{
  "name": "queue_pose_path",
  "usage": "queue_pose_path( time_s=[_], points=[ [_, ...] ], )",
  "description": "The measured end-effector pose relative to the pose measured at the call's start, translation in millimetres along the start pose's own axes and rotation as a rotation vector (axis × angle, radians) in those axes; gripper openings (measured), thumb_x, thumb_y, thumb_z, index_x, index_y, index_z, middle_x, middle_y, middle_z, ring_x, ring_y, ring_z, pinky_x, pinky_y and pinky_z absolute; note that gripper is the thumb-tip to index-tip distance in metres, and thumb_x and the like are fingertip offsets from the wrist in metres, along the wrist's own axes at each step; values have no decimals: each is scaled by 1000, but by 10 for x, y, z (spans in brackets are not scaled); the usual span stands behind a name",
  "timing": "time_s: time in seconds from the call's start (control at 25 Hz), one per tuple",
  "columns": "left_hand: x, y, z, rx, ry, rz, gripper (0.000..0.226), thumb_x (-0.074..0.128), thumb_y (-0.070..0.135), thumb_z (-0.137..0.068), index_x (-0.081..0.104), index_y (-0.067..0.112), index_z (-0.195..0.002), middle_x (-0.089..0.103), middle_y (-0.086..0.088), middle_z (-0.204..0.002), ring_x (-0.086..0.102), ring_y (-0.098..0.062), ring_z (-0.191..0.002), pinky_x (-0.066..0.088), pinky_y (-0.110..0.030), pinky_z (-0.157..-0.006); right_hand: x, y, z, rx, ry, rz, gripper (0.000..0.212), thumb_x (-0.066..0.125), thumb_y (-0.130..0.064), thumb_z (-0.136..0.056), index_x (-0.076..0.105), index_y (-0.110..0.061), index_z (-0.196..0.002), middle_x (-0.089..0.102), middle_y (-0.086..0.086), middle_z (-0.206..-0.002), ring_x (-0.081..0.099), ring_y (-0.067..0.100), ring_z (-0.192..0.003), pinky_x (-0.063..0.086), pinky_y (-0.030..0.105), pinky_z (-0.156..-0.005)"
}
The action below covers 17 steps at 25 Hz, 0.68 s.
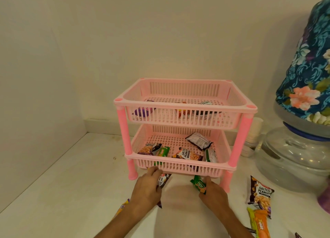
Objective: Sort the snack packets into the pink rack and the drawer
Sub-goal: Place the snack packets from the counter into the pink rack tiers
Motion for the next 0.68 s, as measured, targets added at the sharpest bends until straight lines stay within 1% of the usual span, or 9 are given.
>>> queue_pose_path(
  time_s=[0.12,0.2,0.24,0.32,0.36,0.4,0.48,0.56,0.68],
  points=[
    [-778,400,-75,171,233,189,52,64,6,-74,58,19,-124,48,5,-137,58,-20,-112,54,-35,-91,10,-131,90,-41,-130,30,44,59,-39,-73,43,-28,-113,65,-5,-101,62,13,-86,50,28,-64],
    [-1339,622,-112,240,359,250,54,68,3,-76,57,16,-127,48,0,-139,53,-19,-119,47,-37,-101,-43,-254,183,-93,-201,24,42,61,-42,-69,45,-29,-106,65,-4,-103,61,15,-88,49,30,-65],
    [-1599,706,-142,260,412,270,54,70,2,-76,57,14,-127,49,-2,-138,52,-19,-119,44,-36,-102,-95,-317,236,-118,-229,12,42,63,-42,-67,46,-30,-103,65,-3,-104,61,15,-88,48,29,-65],
    [-2048,822,-243,282,498,314,53,71,-1,-74,59,11,-124,51,-4,-135,52,-16,-115,41,-25,-100,-265,-454,327,-171,-256,-11,43,65,-42,-64,49,-32,-103,65,-2,-106,62,15,-88,50,30,-68],
    [-2232,857,-316,288,527,344,53,70,-3,-72,60,10,-122,53,-4,-132,52,-13,-111,41,-17,-96,-390,-541,364,-207,-258,-30,44,66,-41,-64,51,-33,-104,65,-3,-107,62,14,-88,52,30,-71],
    [-2385,882,-397,300,558,366,51,69,-3,-71,60,10,-119,55,-4,-128,53,-11,-108,42,-13,-91,-526,-636,400,-248,-261,-63,43,68,-40,-64,52,-34,-104,65,-4,-107,62,12,-88,54,31,-73],
    [-2612,917,-588,328,623,382,49,68,-2,-68,61,10,-115,59,-4,-121,56,-11,-102,47,-18,-86,-828,-849,488,-348,-283,-140,40,70,-37,-65,53,-37,-101,65,-8,-105,62,8,-88,57,34,-77],
    [-2732,914,-816,326,665,395,48,66,0,-69,61,10,-115,60,-4,-118,57,-12,-99,47,-21,-84,-1148,-1057,596,-443,-306,-159,37,70,-35,-68,51,-41,-99,64,-12,-106,62,7,-89,57,36,-77],
    [-2759,868,-1194,268,664,394,47,66,3,-71,60,12,-117,61,-5,-117,59,-16,-99,50,-28,-84,-1713,-1280,726,-532,-270,-177,35,68,-35,-69,50,-43,-98,63,-14,-108,62,6,-92,57,37,-78]
  ],
)
Point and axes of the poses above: each hand's wrist, its own z-axis away from the middle knuckle, its own x-axis out of the palm, y = z × x, the point moved 9 cm from there along -z, towards the middle knuckle
